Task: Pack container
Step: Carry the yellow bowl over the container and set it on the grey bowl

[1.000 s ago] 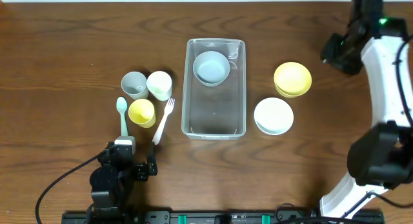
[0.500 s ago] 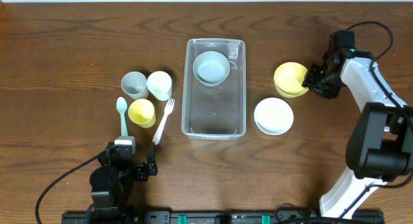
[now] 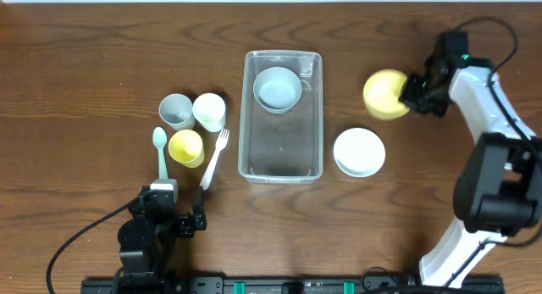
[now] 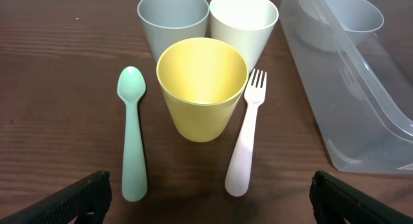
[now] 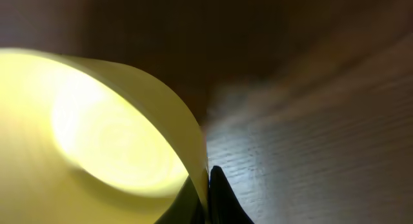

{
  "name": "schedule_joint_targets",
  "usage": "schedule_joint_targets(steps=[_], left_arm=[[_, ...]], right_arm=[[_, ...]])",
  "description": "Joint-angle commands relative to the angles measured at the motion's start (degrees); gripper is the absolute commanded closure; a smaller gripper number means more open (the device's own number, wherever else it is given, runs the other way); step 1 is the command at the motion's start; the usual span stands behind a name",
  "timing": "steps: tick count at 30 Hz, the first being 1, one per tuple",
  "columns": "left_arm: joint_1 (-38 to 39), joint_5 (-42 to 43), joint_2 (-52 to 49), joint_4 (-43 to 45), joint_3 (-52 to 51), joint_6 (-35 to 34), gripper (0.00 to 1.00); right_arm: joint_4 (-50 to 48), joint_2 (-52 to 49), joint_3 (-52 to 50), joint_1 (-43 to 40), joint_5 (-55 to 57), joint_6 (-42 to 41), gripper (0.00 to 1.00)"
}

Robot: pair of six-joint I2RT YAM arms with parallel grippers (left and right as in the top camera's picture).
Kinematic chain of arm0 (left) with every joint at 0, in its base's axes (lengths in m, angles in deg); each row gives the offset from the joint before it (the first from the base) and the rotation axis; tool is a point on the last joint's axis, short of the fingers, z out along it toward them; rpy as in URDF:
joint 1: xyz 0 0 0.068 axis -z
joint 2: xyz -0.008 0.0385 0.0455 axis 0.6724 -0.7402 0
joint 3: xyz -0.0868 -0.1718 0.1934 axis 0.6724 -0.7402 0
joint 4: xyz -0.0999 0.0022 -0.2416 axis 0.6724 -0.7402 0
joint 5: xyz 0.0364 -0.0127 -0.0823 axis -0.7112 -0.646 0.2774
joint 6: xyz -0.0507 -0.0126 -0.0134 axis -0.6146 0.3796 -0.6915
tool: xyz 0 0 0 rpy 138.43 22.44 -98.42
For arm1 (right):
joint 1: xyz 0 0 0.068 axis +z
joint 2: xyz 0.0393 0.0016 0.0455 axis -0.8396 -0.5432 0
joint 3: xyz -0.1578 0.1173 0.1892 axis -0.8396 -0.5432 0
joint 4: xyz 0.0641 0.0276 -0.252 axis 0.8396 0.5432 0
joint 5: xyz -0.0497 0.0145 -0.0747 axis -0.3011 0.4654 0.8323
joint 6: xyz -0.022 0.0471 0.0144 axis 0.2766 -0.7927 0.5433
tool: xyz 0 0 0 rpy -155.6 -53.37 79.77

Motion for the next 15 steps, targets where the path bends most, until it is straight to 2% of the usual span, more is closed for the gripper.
schedule_joint_targets(steps=[1, 4, 8, 12, 15], left_arm=[[0.17, -0.46, 0.35, 0.17, -0.70, 0.59, 0.02], [0.17, -0.46, 0.35, 0.15, -0.70, 0.59, 0.02], [0.17, -0.46, 0.35, 0.17, -0.70, 0.59, 0.02], [0.17, -0.46, 0.35, 0.17, -0.70, 0.59, 0.02], [0.17, -0.46, 0.35, 0.17, -0.70, 0.59, 0.02]], right_arm=[[1.70, 7.76, 7.89, 2.32, -0.35, 0.42, 0.99], [5.25, 10.43, 12.81, 6.62, -0.42, 0.35, 0.99], [6.84, 10.95, 15.39, 17.25, -0.13, -0.17, 0.99], [4.22, 7.02, 15.37, 26.86, 4.90, -3.69, 0.99], [1.18, 2.14, 15.37, 30.71, 5.51, -6.08, 0.99]])
